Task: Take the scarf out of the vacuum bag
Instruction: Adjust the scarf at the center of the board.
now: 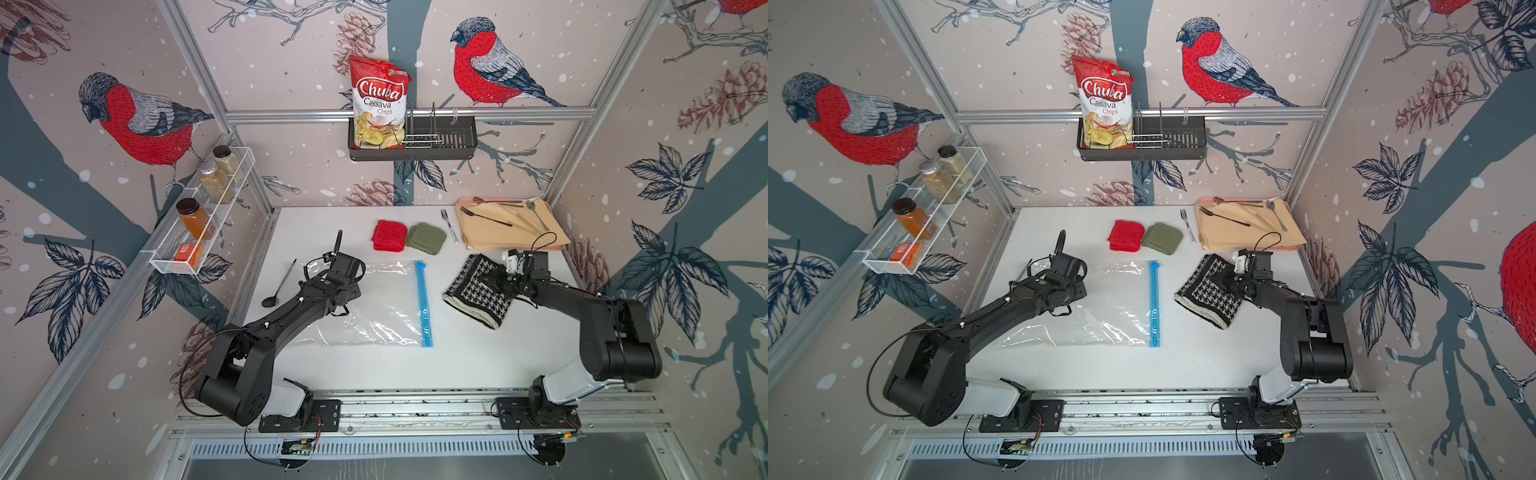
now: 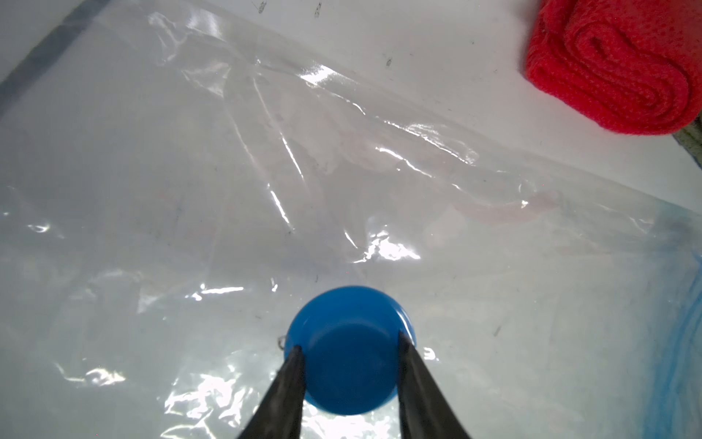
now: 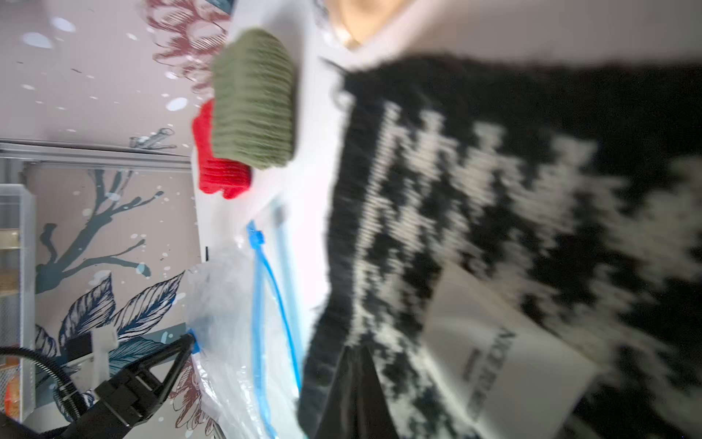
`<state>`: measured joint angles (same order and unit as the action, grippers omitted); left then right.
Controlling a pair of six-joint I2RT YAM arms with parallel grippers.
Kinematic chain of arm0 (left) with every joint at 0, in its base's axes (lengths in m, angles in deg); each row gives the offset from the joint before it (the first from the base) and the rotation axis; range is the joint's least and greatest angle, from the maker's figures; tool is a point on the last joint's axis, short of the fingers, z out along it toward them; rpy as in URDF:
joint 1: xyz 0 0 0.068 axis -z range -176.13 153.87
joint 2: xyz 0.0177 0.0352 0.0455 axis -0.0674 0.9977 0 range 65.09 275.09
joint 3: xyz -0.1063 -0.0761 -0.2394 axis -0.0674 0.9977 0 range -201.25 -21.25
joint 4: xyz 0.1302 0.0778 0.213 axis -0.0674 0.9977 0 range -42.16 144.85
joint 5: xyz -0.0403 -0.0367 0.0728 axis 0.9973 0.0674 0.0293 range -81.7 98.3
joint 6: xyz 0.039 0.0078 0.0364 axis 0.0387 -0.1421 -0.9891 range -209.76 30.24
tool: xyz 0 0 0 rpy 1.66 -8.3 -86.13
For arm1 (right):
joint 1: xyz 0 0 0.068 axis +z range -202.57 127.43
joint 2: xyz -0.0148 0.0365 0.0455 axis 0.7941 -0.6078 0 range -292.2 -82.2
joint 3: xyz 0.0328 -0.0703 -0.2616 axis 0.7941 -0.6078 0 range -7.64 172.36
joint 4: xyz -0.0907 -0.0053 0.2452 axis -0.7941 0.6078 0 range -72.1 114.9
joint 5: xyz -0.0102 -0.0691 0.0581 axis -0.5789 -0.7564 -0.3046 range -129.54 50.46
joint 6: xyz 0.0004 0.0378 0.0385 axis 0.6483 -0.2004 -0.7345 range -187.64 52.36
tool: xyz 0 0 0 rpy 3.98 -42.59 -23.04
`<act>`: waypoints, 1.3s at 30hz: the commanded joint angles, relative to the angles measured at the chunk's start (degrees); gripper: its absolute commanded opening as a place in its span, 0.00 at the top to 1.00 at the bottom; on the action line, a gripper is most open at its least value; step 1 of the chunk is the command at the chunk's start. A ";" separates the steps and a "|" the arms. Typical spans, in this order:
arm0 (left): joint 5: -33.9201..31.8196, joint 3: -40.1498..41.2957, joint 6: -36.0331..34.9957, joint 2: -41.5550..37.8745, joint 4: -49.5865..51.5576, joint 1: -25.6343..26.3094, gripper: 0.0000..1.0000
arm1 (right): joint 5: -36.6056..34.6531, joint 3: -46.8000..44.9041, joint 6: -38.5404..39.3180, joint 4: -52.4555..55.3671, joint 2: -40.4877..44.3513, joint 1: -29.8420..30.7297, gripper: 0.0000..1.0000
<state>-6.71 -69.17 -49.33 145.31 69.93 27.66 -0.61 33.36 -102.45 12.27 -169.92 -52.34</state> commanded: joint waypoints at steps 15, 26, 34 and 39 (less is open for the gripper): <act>-0.99 -0.04 0.21 -1.39 0.46 0.06 0.89 | -1.46 0.79 -0.69 -1.53 -8.67 -2.83 1.00; -0.55 0.13 0.34 -1.21 -0.03 0.12 0.89 | -0.05 8.08 -2.36 -2.67 -8.78 -2.87 1.00; -0.46 0.50 0.36 -1.30 -0.28 0.13 0.89 | -0.15 8.08 -0.88 0.73 -17.42 -3.44 1.00; -0.25 0.45 0.39 -0.86 -0.45 0.20 0.89 | -0.04 9.98 -0.38 2.72 -9.81 -1.81 1.00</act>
<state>-6.62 -68.74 -49.35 144.29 69.89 27.72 -0.65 41.84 -103.76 13.10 -182.75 -54.99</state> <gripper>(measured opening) 0.371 0.048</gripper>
